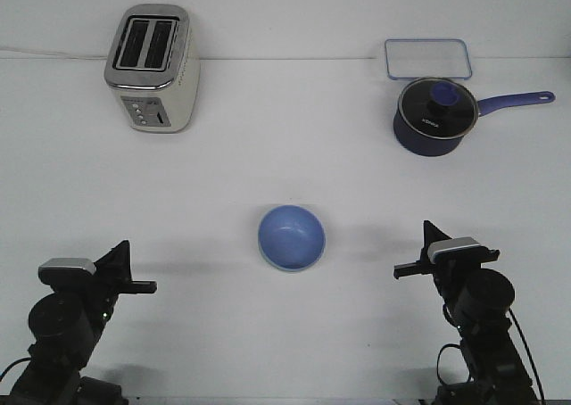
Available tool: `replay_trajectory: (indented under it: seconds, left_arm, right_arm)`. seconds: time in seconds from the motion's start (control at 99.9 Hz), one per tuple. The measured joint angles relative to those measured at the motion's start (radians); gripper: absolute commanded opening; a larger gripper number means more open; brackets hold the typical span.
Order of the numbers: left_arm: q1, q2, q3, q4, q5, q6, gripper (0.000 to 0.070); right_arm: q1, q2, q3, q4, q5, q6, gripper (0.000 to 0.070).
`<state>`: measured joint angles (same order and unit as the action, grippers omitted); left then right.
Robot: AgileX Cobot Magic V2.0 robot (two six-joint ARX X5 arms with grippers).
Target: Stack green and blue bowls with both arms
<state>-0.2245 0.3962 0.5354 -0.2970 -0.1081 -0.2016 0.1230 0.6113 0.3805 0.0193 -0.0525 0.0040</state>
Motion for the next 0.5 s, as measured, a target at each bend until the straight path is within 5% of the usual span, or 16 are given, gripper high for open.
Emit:
replay_trajectory:
  seconds: [0.501]
  left_arm:
    - [0.004,-0.114,0.0,0.002,0.0,0.005,0.001]
  right_arm:
    - [0.0,0.0,0.0,0.0,0.0,0.0,0.0]
